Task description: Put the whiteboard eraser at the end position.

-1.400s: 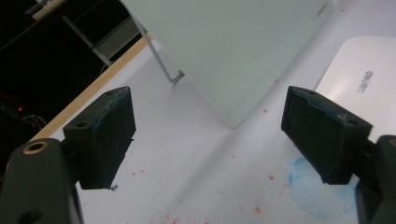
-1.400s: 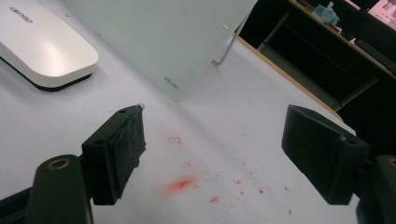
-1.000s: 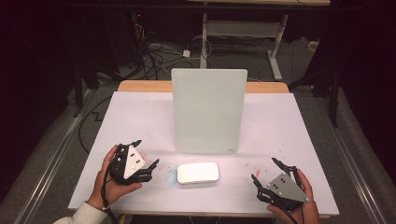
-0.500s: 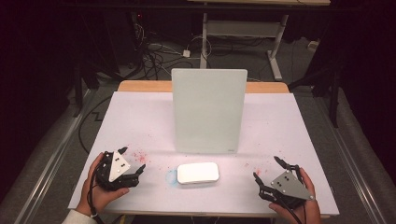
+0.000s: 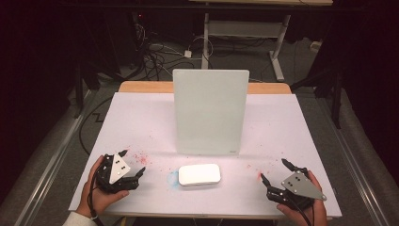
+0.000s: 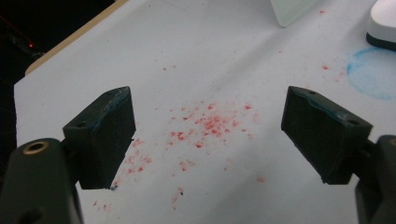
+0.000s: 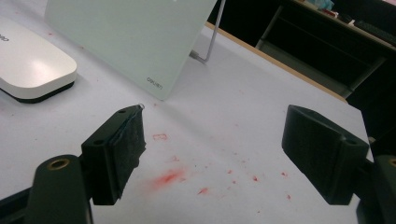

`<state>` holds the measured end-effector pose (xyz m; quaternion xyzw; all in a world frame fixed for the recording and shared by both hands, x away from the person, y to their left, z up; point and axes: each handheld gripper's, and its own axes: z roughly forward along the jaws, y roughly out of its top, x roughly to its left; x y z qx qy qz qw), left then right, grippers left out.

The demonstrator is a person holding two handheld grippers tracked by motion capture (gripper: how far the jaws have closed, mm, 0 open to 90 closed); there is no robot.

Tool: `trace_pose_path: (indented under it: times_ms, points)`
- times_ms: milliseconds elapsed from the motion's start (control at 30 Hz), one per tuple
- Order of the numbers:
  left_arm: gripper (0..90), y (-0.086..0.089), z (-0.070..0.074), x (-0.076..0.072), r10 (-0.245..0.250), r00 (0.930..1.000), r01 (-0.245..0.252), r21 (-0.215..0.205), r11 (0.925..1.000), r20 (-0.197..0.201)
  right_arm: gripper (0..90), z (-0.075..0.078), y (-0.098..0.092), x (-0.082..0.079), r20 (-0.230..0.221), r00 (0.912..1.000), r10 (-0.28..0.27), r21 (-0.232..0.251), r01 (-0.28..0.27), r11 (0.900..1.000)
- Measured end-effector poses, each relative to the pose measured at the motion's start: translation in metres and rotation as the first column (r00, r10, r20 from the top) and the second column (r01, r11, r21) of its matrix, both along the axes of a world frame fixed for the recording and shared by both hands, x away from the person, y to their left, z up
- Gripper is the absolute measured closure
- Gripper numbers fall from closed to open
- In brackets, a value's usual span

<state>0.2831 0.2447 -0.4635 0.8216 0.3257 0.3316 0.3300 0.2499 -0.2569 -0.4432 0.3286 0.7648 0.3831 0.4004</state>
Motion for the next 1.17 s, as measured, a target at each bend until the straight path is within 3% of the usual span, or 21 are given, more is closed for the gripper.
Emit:
trace_pose_path:
  times_ms: [133, 233, 467, 933, 1067, 1167]
  points:
    - [16.8, 0.0003, 0.0022, -0.0045, -0.006, 0.9995, 0.006, -0.002, 1.0000, 0.032, 21.6, 0.0004, 0.0020, -0.0008, 0.002, 1.0000, 0.004, -0.011, -0.004, 1.000]
    - [16.8, 0.0007, 0.0040, -0.0078, -0.004, 0.9991, 0.005, -0.028, 0.9996, 0.042, 21.1, 0.0021, 0.0033, -0.0023, 0.008, 1.0000, 0.003, -0.006, -0.003, 1.000]
    - [16.8, -0.0017, 0.0049, -0.0062, -0.023, 0.9980, 0.024, -0.020, 0.9995, 0.060, 20.6, 0.0032, 0.0056, -0.0053, 0.009, 1.0000, 0.001, -0.010, -0.001, 1.000]
    - [16.8, -0.0037, 0.0046, -0.0033, -0.023, 0.9985, 0.024, -0.015, 0.9996, 0.050, 16.7, 0.0036, 0.0032, -0.0048, 0.003, 1.0000, -0.005, -0.003, 0.005, 1.000]
    - [16.8, -0.0052, 0.0034, -0.0025, -0.022, 0.9992, 0.022, -0.013, 0.9997, 0.032, 16.5, 0.0046, 0.0011, -0.0055, 0.012, 0.9997, -0.020, 0.016, 0.020, 1.000]
    - [16.8, -0.0058, 0.0032, -0.0012, -0.028, 0.9988, 0.028, -0.006, 0.9996, 0.041, 16.5, 0.0067, -0.0009, -0.0053, 0.018, 0.9993, -0.032, 0.037, 0.031, 0.999]
